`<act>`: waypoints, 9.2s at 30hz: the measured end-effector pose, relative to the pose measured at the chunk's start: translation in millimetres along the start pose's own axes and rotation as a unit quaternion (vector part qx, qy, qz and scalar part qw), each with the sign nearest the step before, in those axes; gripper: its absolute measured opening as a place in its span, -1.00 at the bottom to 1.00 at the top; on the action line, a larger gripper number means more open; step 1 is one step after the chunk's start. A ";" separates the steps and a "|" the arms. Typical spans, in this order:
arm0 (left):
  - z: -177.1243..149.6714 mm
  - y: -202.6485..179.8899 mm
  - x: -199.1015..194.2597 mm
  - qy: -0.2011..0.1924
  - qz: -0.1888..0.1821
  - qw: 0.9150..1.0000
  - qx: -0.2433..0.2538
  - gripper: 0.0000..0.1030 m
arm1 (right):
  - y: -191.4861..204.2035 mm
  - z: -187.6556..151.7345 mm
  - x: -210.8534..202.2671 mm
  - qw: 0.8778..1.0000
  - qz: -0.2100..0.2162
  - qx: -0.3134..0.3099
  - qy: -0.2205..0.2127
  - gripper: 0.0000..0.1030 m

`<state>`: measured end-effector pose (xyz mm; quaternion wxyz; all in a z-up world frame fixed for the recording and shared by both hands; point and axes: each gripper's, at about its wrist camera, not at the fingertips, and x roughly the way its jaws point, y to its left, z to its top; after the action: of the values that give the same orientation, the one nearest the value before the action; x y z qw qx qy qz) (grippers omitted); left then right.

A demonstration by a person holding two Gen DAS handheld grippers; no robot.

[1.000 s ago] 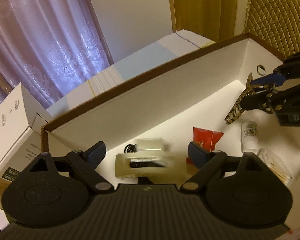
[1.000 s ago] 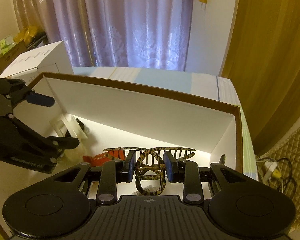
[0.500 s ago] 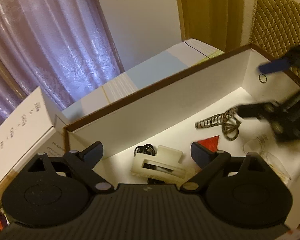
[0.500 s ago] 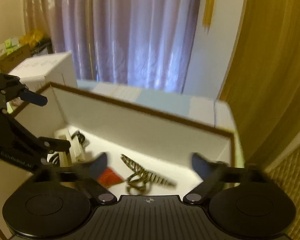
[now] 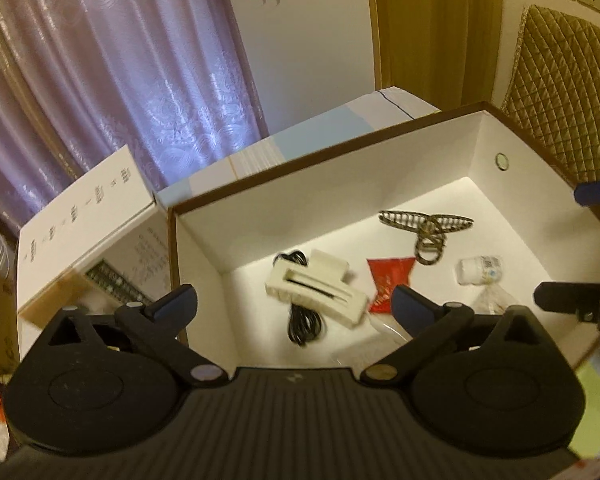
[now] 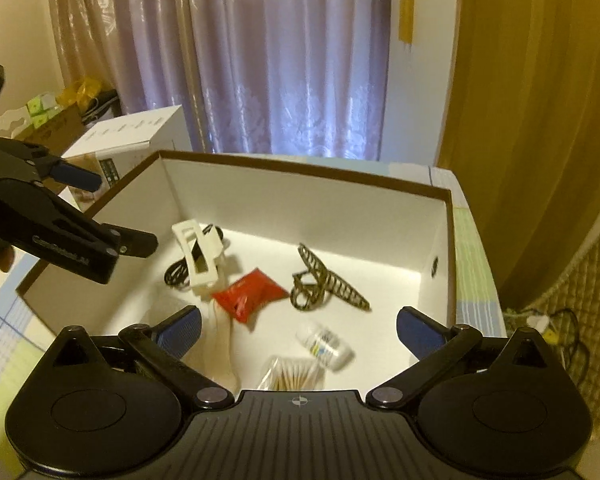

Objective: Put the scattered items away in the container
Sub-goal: 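Withdraw both tools from the box toward the tube and scrunchie, then grasp the brown scrunchie with right tool while left tool grasps the green tube, then lift the green tube and brown scrunchie and carry both toward the box, then hold the scrunchie in right tool while left tool opens to drop the tube inside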

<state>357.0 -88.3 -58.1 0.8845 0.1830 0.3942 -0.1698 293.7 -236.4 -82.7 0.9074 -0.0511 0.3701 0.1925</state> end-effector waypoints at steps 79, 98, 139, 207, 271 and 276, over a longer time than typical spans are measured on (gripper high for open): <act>-203.5 15.3 -104.7 0.074 0.027 0.976 -0.204 0.97 | 84.8 -136.1 -47.4 0.995 0.062 0.016 0.074 0.96; -213.0 40.3 -70.0 0.099 0.018 0.973 -0.209 0.96 | 126.8 -139.8 -2.1 0.993 0.076 -0.035 0.080 0.07; -217.4 12.7 -19.3 0.044 -0.052 0.992 -0.103 0.58 | 70.2 -148.1 -27.7 0.996 0.022 0.025 0.088 -0.54; -226.6 -47.6 -54.4 0.053 -0.065 0.993 -0.084 0.57 | 44.3 -169.1 -41.3 0.995 0.022 0.028 0.098 -0.37; -90.1 -10.1 -98.7 -0.116 -0.035 0.993 0.010 0.58 | 22.3 -45.2 -94.3 0.999 0.007 0.019 -0.045 -0.47; -78.0 -4.4 -88.4 -0.110 -0.033 0.993 0.026 0.58 | 16.2 -35.1 -84.1 0.999 0.003 0.022 -0.042 -0.47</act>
<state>249.7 -42.6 -40.3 0.9113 0.1733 0.2953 -0.2285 209.7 -256.0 -49.1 0.9225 -0.0217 0.3358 0.1889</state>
